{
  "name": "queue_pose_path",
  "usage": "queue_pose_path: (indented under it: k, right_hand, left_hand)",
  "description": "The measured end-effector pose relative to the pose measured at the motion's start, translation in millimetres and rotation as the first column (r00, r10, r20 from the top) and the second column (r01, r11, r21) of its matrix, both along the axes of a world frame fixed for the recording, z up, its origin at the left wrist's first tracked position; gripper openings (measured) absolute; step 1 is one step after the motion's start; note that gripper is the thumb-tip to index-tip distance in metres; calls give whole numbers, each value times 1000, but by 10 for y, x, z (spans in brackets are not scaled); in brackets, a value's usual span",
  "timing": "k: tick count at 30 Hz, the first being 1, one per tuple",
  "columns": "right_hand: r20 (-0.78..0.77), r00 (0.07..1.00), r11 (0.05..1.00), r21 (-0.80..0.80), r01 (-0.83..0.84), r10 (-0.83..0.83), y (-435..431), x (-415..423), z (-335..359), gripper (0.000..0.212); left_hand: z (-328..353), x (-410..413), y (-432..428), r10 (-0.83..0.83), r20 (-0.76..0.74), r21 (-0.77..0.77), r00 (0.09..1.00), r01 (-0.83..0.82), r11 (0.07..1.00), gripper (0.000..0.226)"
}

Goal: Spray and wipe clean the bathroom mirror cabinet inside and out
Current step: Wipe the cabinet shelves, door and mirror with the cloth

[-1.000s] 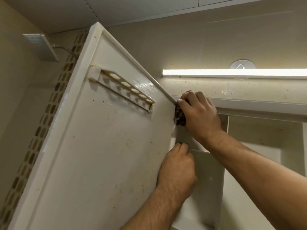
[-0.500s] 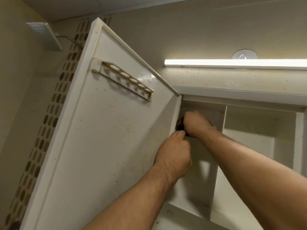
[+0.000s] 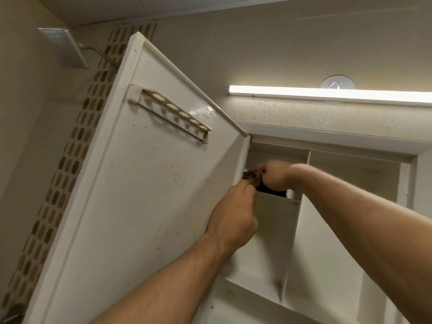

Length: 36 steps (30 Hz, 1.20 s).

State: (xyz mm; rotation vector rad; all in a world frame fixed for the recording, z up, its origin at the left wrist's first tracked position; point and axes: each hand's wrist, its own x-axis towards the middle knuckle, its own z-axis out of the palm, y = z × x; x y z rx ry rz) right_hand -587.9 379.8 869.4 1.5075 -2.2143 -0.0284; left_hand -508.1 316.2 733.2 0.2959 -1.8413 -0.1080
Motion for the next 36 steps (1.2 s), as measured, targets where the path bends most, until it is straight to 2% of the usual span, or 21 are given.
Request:
queue_pose_path:
  k: [1, 2, 4, 6, 8, 10, 12, 14, 16, 19, 22, 24, 25, 27, 29, 31, 32, 33, 34, 35, 36]
  right_hand:
    - [22, 998, 999, -2, -51, 51, 31, 30, -42, 33]
    - [-55, 998, 998, 45, -34, 37, 57, 46, -62, 29]
    - [-234, 968, 983, 135, 123, -89, 112, 76, -99, 19]
    - [-339, 931, 977, 117, 181, -132, 212, 27, -167, 22]
    - [-478, 878, 998, -64, -7, -24, 322, -100, -345, 23]
    - [-571, 803, 896, -249, -367, 170, 451, -208, -746, 23]
    - [-495, 760, 763, -260, -592, 421, 547, -268, -1213, 27]
    - [-355, 771, 764, -198, -614, 529, 563, -346, -1651, 40]
    - [-253, 861, 871, -107, -479, 442, 484, -395, -1919, 45]
    - [-260, 929, 950, -99, -296, 262, 295, -381, -1935, 33]
    - [-217, 975, 963, -247, -108, 54, 61, -307, -1731, 30]
    - [-70, 997, 881, -472, -12, -24, -135, -257, -1571, 31]
    - [74, 997, 809, -586, 35, 10, -241, -217, -1521, 34]
    - [334, 917, 689, -718, 98, 218, -440, -129, -1491, 38]
    - [349, 845, 651, -759, 1, 406, -529, -86, -1523, 30]
    - [195, 882, 699, -690, -187, 428, -516, -196, -1538, 24]
    - [151, 915, 792, -566, -230, 374, -460, -267, -1505, 20]
    - [32, 966, 910, -344, -231, 257, -403, -329, -1486, 16]
    - [-122, 979, 982, -79, -172, 161, -332, -351, -1502, 12]
    - [-269, 959, 991, 122, -58, 89, -268, -357, -1556, 13]
    - [-360, 929, 984, 180, -19, 83, -228, -358, -1595, 20]
  left_hand:
    - [-52, 0, 28, -10, -68, -5, 998, 10, 1000, 29]
    - [-114, 2, 57, -8, -123, -15, 992, 7, 1000, 30]
    - [-225, 36, 92, 8, -184, -45, 983, -16, 999, 31]
    - [-291, 110, 104, 32, -176, -72, 984, -45, 996, 33]
    - [-350, 240, 91, 59, -163, -89, 985, -74, 993, 34]
    - [-414, 344, 87, 93, -107, -120, 990, -105, 987, 34]
    - [-521, 396, 69, 111, -9, -147, 994, -111, 983, 30]
    - [-607, 391, 57, 151, 110, -160, 982, -132, 978, 33]
    - [-675, 337, 31, 197, 226, -162, 954, -162, 973, 34]
    - [-744, 240, 47, 249, 309, -185, 918, -199, 962, 32]
    - [-794, 174, 124, 296, 303, -185, 906, -248, 951, 43]
    - [-813, 148, 159, 359, 286, -193, 889, -313, 930, 52]
    - [-820, 147, 164, 408, 293, -220, 865, -354, 909, 59]
    - [-788, 175, 142, 509, 341, -302, 791, -421, 855, 71]
    - [-731, 228, 115, 574, 379, -376, 726, -446, 812, 72]
    - [-719, 278, 99, 598, 373, -419, 710, -446, 791, 63]
    - [-717, 292, 99, 596, 366, -425, 715, -442, 790, 60]
    - [-720, 296, 93, 592, 368, -427, 717, -436, 792, 58]
    - [-728, 290, 94, 592, 373, -427, 714, -434, 793, 57]
    - [-744, 272, 101, 599, 372, -426, 709, -442, 789, 56]
    - [-746, 249, 113, 603, 365, -419, 710, -453, 787, 56]
